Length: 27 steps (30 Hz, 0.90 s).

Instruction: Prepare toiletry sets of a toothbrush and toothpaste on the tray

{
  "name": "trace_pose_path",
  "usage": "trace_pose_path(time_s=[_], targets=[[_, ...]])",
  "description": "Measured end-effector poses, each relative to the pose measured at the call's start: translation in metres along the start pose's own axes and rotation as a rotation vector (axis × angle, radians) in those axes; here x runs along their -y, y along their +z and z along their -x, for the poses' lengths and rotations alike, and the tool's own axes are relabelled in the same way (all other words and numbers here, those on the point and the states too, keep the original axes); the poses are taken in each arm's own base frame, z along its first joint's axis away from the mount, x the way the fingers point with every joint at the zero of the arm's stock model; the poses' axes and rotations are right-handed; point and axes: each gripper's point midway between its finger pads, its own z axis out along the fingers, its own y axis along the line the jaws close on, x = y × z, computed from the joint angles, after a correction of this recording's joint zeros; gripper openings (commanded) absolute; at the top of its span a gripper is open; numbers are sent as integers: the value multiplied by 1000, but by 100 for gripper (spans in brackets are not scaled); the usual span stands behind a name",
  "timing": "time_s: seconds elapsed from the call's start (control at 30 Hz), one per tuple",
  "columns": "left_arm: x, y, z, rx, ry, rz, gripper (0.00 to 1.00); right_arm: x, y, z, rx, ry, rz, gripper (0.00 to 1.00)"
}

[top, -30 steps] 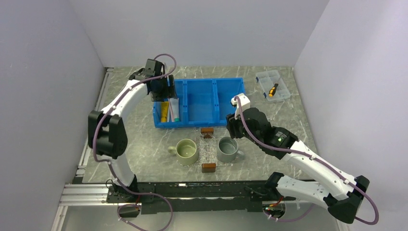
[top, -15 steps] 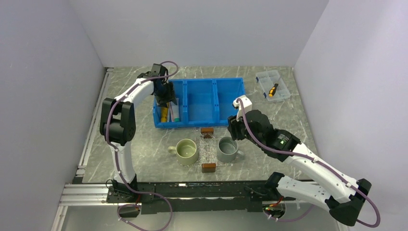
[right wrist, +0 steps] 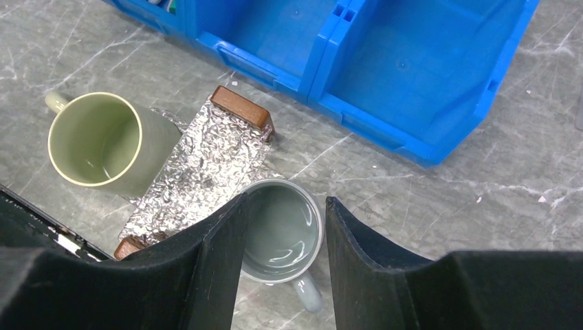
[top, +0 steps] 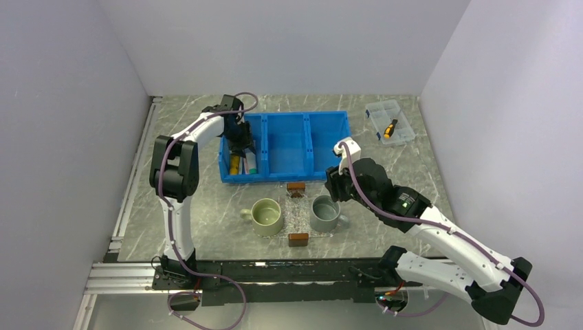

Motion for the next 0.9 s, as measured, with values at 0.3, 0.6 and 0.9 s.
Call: trace_pose_path(time_s=[0.3, 0.6, 0.9], targets=[[-1, 7, -3, -18, -5, -3, 46, 0, 0, -3, -2, 0, 2, 47], [2, 9, -2, -18, 3, -9, 29, 0, 0, -3, -4, -1, 5, 46], [8, 11, -1, -18, 12, -33, 0, -1, 0, -4, -6, -1, 9, 46]])
